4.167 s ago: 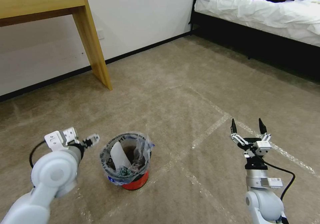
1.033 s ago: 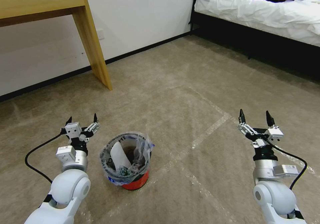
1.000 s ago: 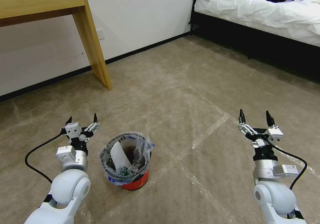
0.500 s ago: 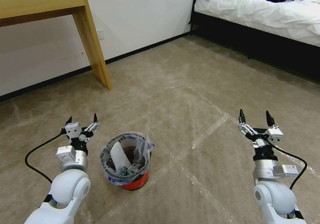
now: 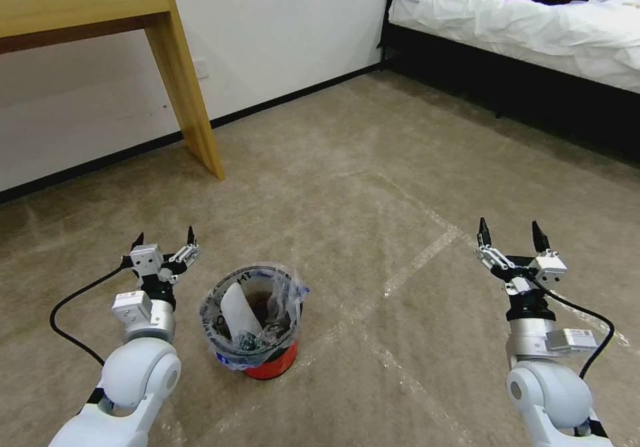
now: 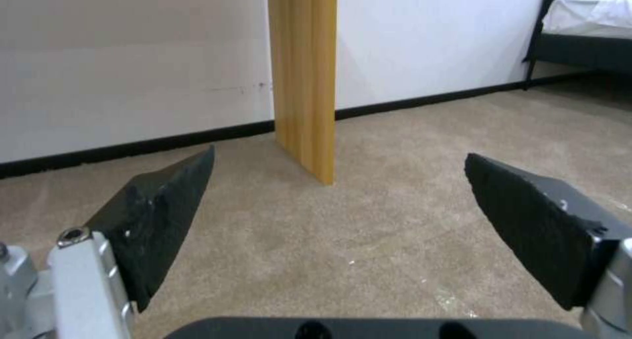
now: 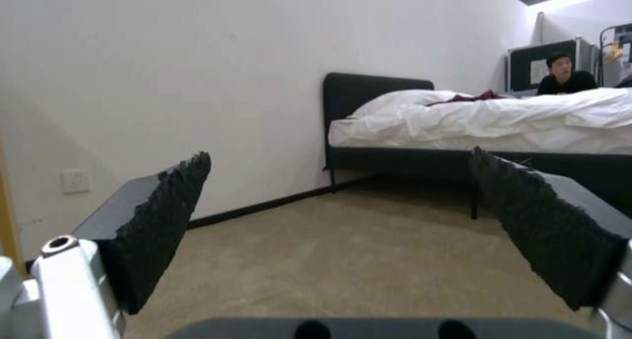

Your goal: Pick up the trash bin and place the garbage on the floor into it.

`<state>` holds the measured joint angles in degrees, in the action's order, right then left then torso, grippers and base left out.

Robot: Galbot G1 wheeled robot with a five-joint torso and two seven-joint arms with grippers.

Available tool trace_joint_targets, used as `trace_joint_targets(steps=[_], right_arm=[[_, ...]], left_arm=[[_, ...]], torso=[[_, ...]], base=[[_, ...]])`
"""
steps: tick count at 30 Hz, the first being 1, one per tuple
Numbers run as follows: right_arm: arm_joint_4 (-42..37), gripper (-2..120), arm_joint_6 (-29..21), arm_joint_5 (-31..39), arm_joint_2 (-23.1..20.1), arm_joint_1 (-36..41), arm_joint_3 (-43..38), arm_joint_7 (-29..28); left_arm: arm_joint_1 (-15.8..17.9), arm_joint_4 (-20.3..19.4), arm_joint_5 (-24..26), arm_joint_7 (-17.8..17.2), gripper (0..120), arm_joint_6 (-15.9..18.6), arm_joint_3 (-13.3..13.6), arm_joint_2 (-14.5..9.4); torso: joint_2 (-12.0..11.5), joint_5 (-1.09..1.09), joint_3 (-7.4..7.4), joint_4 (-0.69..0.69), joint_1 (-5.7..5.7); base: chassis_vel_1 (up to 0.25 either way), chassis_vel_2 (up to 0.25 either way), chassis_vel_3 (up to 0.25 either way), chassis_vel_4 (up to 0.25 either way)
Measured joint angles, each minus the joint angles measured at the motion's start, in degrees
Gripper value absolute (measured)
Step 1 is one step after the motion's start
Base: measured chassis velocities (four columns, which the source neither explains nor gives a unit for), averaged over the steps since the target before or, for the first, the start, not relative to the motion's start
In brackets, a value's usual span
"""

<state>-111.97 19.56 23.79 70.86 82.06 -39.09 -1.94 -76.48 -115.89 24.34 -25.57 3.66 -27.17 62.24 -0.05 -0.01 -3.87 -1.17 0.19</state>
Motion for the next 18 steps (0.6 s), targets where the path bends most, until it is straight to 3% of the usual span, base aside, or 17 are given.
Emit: trace_joint_targets(steps=[18], right_arm=[[0.0,100,0.0,0.0,0.0,0.0,-0.01,0.0]], left_arm=[[0.0,0.0,0.0,0.0,100,0.0,0.0,0.0]], torso=[[0.0,0.0,0.0,0.0,0.0]], base=[[0.0,0.0,0.0,0.0]])
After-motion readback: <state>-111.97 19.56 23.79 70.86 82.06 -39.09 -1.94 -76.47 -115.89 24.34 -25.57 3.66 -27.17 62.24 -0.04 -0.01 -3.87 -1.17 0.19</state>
